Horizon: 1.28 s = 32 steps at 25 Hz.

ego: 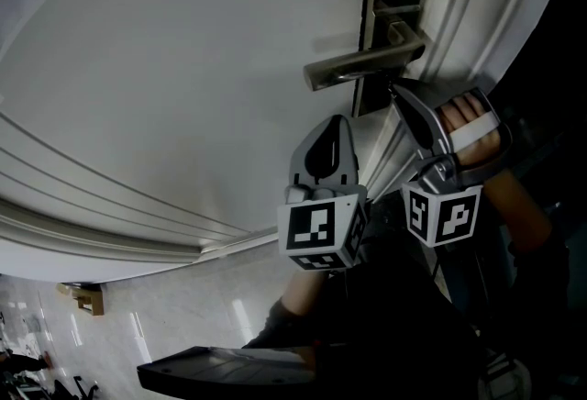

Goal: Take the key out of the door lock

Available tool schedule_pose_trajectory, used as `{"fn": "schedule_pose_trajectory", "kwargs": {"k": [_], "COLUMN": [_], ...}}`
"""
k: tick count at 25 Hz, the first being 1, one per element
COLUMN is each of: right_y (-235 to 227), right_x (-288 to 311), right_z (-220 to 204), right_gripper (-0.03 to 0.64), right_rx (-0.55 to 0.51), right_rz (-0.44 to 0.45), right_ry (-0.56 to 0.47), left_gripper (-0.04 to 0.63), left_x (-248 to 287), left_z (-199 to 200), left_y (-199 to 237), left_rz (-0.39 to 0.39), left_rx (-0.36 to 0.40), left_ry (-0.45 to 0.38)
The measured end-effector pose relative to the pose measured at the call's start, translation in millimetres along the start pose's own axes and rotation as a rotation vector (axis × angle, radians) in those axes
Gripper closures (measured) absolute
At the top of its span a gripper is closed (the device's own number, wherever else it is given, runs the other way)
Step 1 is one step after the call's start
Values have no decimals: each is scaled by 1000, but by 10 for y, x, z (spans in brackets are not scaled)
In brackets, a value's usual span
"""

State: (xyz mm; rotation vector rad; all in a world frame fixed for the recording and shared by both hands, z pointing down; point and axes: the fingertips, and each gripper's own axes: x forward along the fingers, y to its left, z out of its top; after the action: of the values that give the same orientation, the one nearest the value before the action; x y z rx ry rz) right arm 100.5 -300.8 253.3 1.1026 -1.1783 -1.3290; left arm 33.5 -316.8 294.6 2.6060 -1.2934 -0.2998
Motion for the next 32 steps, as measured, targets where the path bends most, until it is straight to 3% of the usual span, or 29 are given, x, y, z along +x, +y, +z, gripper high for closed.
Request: {"fn": "schedule_pose_trajectory", "kwargs": {"k": [32], "right_y": [1], "right_x": [-37], "right_z": [7], "right_gripper": [604], "right_rx": [10], "right_rz": [9], "right_ry": [-3], "left_gripper": [595], "left_x": [-76], "left_z": [46], "left_y": [42], "left_rz": [8], "left_rx": [2], "left_ry": [-24]}}
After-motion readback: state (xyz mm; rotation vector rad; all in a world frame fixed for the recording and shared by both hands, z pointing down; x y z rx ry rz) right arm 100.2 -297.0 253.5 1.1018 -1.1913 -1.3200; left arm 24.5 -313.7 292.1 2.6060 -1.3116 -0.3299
